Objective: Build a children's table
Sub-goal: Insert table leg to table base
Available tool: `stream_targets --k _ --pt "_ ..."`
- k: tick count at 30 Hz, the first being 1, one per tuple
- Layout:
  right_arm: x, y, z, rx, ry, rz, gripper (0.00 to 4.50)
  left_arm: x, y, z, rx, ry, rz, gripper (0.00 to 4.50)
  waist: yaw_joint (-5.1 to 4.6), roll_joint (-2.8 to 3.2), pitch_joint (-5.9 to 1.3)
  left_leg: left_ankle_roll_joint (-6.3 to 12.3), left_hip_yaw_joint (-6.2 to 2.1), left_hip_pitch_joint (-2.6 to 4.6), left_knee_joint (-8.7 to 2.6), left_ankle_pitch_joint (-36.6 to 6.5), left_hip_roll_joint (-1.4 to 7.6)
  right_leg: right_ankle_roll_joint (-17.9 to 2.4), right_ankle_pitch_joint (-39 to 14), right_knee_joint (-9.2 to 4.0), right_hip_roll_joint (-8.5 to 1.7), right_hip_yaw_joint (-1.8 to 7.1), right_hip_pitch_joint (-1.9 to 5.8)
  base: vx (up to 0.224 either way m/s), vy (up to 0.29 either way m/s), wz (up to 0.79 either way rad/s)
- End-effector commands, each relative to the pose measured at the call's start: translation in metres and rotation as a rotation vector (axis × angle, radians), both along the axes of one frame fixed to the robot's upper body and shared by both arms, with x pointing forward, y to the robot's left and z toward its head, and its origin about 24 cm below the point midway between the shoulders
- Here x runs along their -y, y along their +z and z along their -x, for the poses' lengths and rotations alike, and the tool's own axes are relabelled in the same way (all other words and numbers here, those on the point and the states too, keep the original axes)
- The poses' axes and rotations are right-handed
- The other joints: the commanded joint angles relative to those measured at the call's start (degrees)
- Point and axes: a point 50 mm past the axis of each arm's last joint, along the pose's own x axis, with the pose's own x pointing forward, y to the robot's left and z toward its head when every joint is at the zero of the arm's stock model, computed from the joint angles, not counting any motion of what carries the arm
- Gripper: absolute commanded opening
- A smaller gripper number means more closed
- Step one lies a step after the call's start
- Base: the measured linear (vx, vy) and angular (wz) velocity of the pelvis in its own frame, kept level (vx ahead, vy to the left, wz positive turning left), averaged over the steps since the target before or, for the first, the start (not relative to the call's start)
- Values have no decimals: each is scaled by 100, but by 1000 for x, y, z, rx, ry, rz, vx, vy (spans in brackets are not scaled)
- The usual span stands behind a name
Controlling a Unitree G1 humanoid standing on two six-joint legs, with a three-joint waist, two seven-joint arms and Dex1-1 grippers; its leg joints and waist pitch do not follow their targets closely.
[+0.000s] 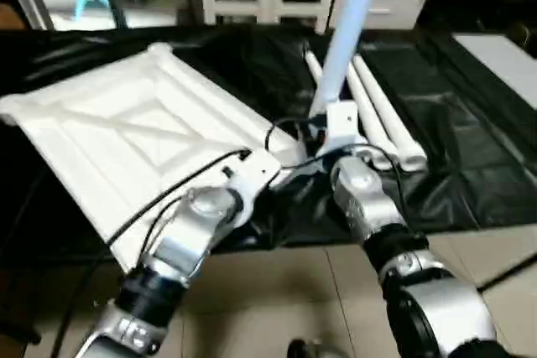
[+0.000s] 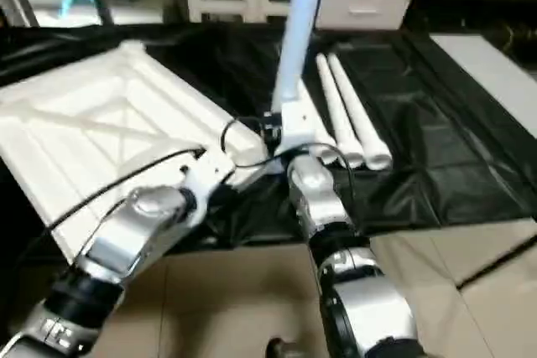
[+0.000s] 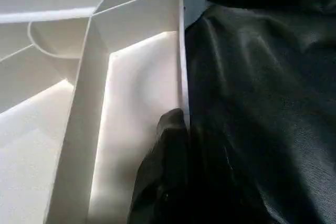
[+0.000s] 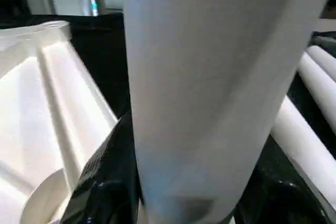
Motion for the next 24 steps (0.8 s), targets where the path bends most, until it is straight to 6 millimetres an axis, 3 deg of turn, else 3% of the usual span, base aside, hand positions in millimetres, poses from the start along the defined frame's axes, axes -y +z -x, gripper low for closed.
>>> stream_targets --k 1,2,3,4,5,6,7,9,10,11,12,13,15,18,21,24 --pt "13 -54 22 -240 -15 48 185 -14 2 -3 16 42 -25 0 -56 84 -152 165 -83 11 -457 -3084 127 -179 -3591 -624 -423 159 56 0 0 0" --pt "12 -52 22 -225 -4 48 185 -15 2 -2 15 39 -26 0 -52 75 -188 176 -118 -112 -493 -2787 154 -172 -3465 -551 -446 206 162 0 0 0" --pt "10 -49 21 -201 48 40 185 -17 2 -1 18 19 -33 0 -33 63 -189 134 -132 -114 -501 -2742 187 -186 -3448 -568 -434 201 111 0 0 0" --pt "10 -49 21 -201 48 40 185 -17 2 -1 18 19 -33 0 -33 63 -189 134 -132 -114 -501 -2742 187 -186 -3448 -568 -434 201 111 0 0 0" --pt "10 -47 20 -197 61 40 185 -18 2 -1 21 9 -34 0 -14 83 -203 155 -104 -130 -501 -2446 207 -449 -3003 -515 -417 264 96 0 0 0" --pt "10 -46 19 -191 71 22 185 -19 2 0 20 1 -35 0 -5 100 -210 152 -100 -144 -506 -2336 222 -553 -2781 -484 -411 279 108 0 0 0" --pt "11 -44 19 -188 74 8 220 -19 2 0 18 -4 -36 0 2 103 -235 145 -82 -182 -512 -2099 249 -752 -2275 -416 -390 306 133 0 0 0" --pt "11 -43 18 -183 85 -2 241 -19 2 1 14 -10 -35 0 11 92 -229 168 -39 -222 -524 -1865 253 -907 -1915 -365 -371 320 160 0 0 0" --pt "11 -43 18 -183 85 -2 255 -19 2 1 14 -10 -35 0 7 82 -227 176 -25 -219 -520 -1880 249 -907 -1968 -369 -369 320 158 0 0 0" --pt "11 -39 16 -163 105 -3 258 -18 1 1 11 -20 -35 0 21 90 -255 184 2 -169 -492 -1816 248 -955 -1980 -372 -372 340 138 0 0 0" --pt "11 -38 16 -155 115 -2 264 -18 1 2 10 -24 -35 0 28 88 -268 192 18 -172 -480 -1691 247 -1000 -1862 -368 -379 354 139 0 0 0" --pt "10 -36 15 -149 124 -2 276 -18 1 2 11 -26 -36 0 31 57 -273 248 25 -220 -491 -1502 254 -1030 -1747 -330 -371 358 180 0 0 0" --pt "7 -31 14 -117 176 -12 298 -18 1 2 10 -39 -37 0 51 67 -268 294 56 -172 -477 -1500 251 -1047 -1875 -347 -357 375 133 0 0 0" --pt "4 -21 14 -53 244 -27 321 -19 2 3 10 -58 -37 0 64 63 -307 392 80 -192 -460 -1156 267 -1195 -1483 -289 -348 403 161 0 0 0" --pt "6 -11 13 13 288 -52 333 -19 3 4 18 -94 -37 0 63 48 -320 423 113 -196 -456 -1374 258 -1215 -1654 -289 -325 427 130 0 0 0" --pt "14 0 16 104 339 -55 333 -23 2 6 13 -121 -40 0 93 47 -365 550 175 -201 -406 -956 258 -1320 -1153 -219 -298 454 135 0 0 0"
